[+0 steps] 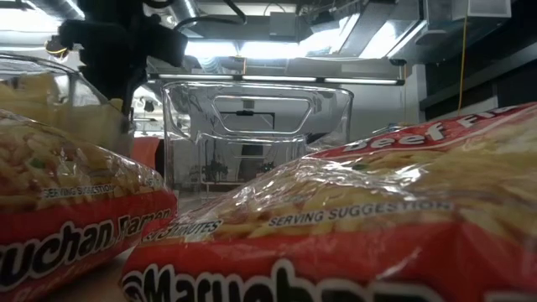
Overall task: Sort Maruchan noodles
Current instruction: Adjust the transparent bins, then put the noodle pack into the middle transparent bin
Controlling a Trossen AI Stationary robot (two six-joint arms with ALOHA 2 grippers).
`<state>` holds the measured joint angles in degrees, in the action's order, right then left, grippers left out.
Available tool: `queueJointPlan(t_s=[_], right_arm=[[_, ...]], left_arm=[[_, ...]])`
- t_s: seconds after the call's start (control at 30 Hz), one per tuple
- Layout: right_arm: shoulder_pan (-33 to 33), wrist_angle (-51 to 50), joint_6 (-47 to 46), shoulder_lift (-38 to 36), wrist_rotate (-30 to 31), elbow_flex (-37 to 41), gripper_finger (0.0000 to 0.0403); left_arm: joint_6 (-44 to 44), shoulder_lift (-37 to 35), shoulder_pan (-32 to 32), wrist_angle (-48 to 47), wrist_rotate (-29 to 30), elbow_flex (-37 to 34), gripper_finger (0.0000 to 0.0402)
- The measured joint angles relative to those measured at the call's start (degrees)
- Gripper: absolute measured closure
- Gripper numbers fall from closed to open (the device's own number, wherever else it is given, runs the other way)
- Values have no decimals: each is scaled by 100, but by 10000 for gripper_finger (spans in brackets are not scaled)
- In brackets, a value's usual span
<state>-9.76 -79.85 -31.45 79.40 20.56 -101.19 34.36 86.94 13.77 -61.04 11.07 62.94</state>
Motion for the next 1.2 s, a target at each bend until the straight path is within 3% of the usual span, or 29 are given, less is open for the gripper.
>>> queueJointPlan(t_s=[0.47, 0.67, 0.97, 1.1, 1.2], right_arm=[[2, -176, 177, -7, 453, 0, 246], [2, -177, 267, -7, 595, 0, 246], [2, -175, 295, -2, 552, 0, 246], [2, -274, 289, -2, 419, 0, 246], [2, -305, 250, -2, -159, 0, 246]], left_arm=[[-60, 0, -244, 581, 33, 0, 351], [-37, -87, -242, 251, -247, 111, 351], [-3, -134, -242, -1563, -203, 1816, 351], [93, -138, -237, -2196, -1054, 2805, 351], [470, -159, -181, -2332, -1600, 3300, 351]])
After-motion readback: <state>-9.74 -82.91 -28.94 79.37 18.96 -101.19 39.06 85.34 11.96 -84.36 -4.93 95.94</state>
